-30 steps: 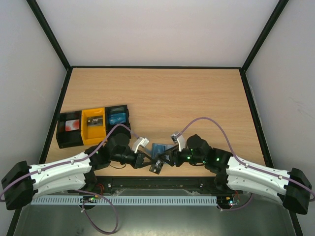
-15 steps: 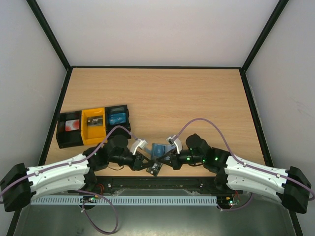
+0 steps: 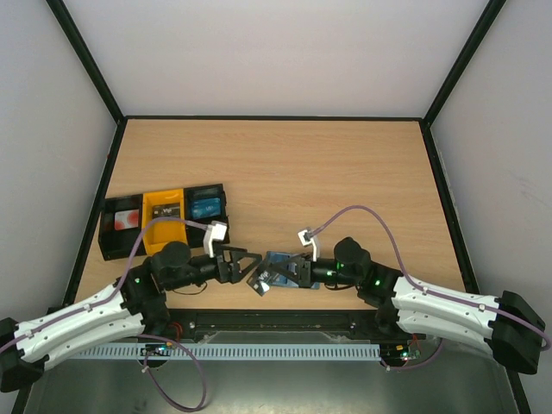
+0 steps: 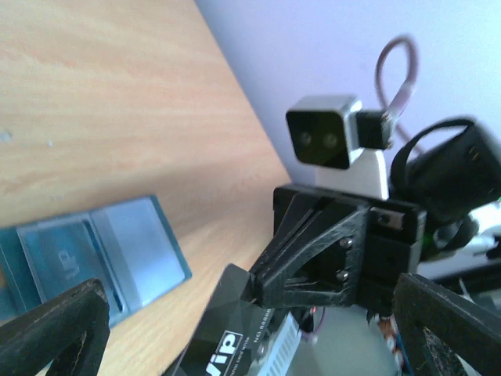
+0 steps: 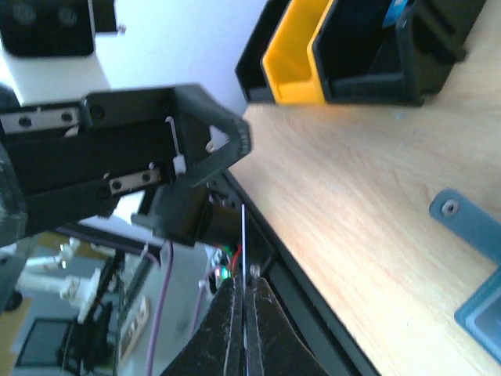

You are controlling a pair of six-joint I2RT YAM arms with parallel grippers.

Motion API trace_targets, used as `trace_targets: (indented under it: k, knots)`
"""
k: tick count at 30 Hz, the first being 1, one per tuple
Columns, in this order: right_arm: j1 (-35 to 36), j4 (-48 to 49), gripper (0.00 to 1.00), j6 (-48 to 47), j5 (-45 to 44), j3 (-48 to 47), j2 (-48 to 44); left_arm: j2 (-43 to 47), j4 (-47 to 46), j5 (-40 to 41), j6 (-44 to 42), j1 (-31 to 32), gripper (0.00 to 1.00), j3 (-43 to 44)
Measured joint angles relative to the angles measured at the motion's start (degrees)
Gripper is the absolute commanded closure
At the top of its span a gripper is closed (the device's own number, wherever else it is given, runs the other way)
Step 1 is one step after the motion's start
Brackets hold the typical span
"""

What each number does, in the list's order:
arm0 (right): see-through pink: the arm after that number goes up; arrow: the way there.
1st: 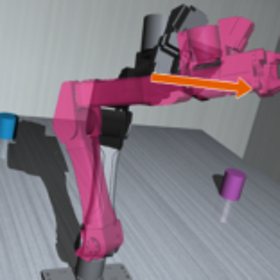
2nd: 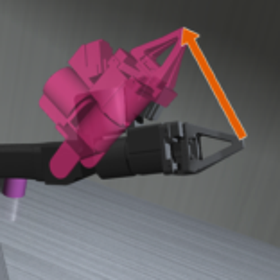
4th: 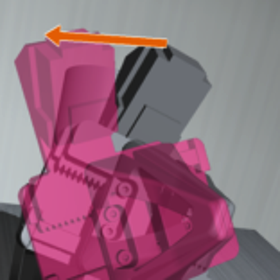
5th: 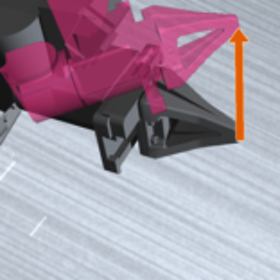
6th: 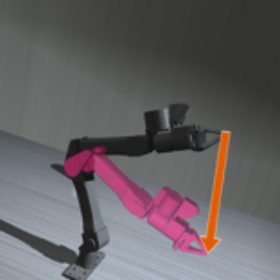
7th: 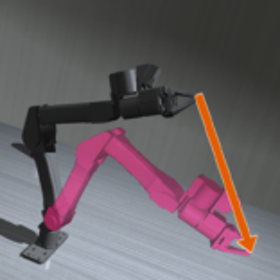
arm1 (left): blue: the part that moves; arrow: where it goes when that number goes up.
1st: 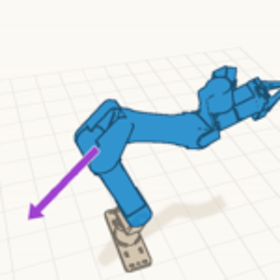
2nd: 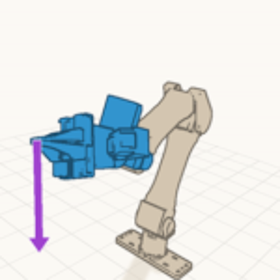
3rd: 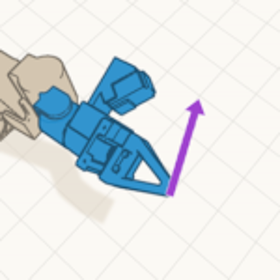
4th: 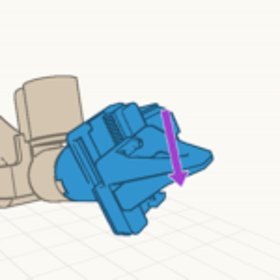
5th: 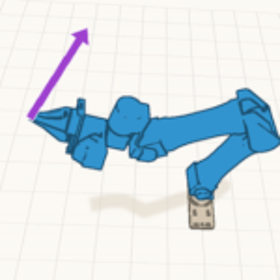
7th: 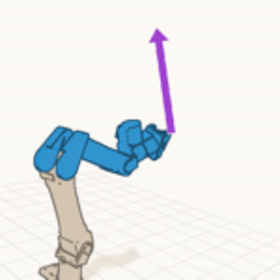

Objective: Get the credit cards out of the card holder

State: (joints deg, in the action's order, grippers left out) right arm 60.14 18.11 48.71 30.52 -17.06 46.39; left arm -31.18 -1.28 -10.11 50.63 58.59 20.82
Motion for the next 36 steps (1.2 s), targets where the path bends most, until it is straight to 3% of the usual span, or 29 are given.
trace_targets:
  k: [10,21,26,31,36]
  knots:
    - [0.11,17.38,0.98,16.63,-15.63,1.57,4.98,12.33,-2.29,9.86,9.29,0.00,0.02,-4.48]
    - [0.74,24.70,0.98,24.63,-25.75,-0.83,10.78,10.29,-7.78,11.96,15.76,0.00,0.14,-7.48]
    - [1.14,26.47,0.98,25.94,-28.00,-2.73,11.37,6.78,-12.46,12.04,17.99,0.00,0.28,-8.74]
    - [1.64,26.99,0.98,26.64,-28.83,-3.08,12.07,3.87,-15.56,11.69,18.67,0.00,0.48,-8.72]
    - [2.01,27.10,0.98,27.12,-29.29,-3.08,12.17,3.52,-16.92,12.24,18.40,0.02,0.77,-8.66]
